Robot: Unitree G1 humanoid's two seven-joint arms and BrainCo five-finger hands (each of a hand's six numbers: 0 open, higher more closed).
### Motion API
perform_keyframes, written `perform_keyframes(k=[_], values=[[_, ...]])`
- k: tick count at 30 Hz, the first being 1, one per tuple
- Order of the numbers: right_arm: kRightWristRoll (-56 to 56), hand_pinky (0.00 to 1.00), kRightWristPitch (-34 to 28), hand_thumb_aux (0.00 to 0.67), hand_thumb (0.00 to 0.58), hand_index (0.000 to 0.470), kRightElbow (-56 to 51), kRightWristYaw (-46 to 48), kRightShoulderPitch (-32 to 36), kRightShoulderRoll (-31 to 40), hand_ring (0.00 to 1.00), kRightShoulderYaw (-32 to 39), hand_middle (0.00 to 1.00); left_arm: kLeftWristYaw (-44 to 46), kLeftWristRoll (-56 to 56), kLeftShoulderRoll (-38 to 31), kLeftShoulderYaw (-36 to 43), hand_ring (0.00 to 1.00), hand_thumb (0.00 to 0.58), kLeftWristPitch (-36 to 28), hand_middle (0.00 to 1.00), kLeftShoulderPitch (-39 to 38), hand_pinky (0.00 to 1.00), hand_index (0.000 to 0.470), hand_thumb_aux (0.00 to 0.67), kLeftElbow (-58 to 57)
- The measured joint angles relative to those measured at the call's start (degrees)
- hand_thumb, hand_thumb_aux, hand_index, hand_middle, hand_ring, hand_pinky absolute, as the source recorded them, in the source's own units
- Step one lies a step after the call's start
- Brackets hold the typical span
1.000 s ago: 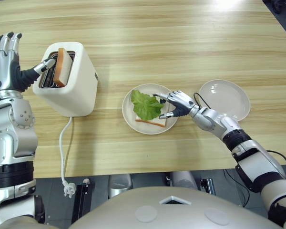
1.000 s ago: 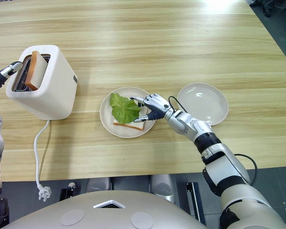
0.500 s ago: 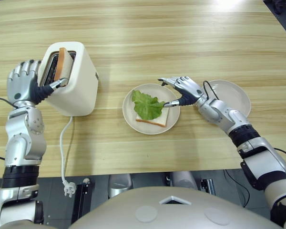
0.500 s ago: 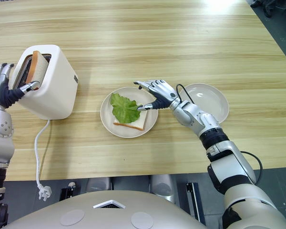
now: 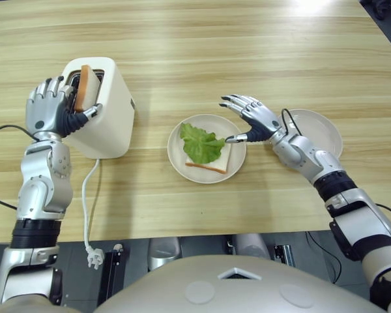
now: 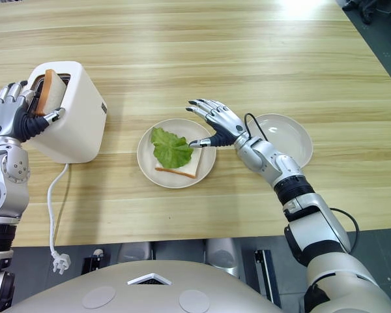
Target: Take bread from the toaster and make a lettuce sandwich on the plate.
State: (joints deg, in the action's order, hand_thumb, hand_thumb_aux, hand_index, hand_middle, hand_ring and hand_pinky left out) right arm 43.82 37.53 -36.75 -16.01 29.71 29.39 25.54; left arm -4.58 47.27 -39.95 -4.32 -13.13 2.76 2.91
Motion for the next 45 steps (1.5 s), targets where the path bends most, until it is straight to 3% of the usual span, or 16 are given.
perform_keyframes(k=[17, 19, 30, 33, 40, 45], values=[[-0.04, 0.0, -0.5, 0.0, 0.0, 0.0, -0.18, -0.19, -0.71, -0.79, 0.0, 0.0, 0.0, -3.88, 0.46, 0.08, -0.45, 0.0, 0.58, 0.23, 0.0, 0.68, 0.0, 0.46, 0.67, 0.25], [-0.05, 0.0, -0.56, 0.0, 0.0, 0.0, -0.24, -0.27, -0.8, -0.99, 0.0, -0.02, 0.0, -4.74, 0.39, 0.07, -0.91, 1.0, 0.58, 0.56, 1.0, 1.05, 1.0, 0.46, 0.67, 0.59], [-1.4, 0.0, -1.12, 0.0, 0.0, 0.0, 0.45, -4.09, -1.11, 0.22, 0.0, -4.31, 0.0, -9.72, -1.22, -1.14, -10.84, 1.0, 0.58, 3.85, 1.0, 6.34, 1.0, 0.46, 0.67, 13.53], [-2.47, 0.0, -0.27, 0.0, 0.0, 0.0, 2.52, -5.85, -1.84, 0.82, 0.0, -6.32, 0.0, -8.65, -5.79, 1.56, -11.38, 1.0, 0.58, 6.37, 1.0, 8.09, 1.0, 0.46, 0.67, 17.79], [-4.31, 0.0, 4.63, 0.0, 0.0, 0.0, 8.12, -9.42, -6.15, 3.65, 0.0, -10.67, 0.0, 6.32, -26.93, 10.16, -3.41, 1.0, 0.58, 12.14, 1.0, 10.44, 1.0, 0.46, 0.67, 15.85], [-4.49, 0.0, 8.25, 0.0, 0.0, 0.0, 10.23, -10.43, -8.96, 4.9, 0.0, -11.93, 0.0, 19.25, -39.36, 14.42, 2.42, 1.0, 0.58, 15.0, 1.0, 13.85, 1.0, 0.46, 0.67, 3.16]])
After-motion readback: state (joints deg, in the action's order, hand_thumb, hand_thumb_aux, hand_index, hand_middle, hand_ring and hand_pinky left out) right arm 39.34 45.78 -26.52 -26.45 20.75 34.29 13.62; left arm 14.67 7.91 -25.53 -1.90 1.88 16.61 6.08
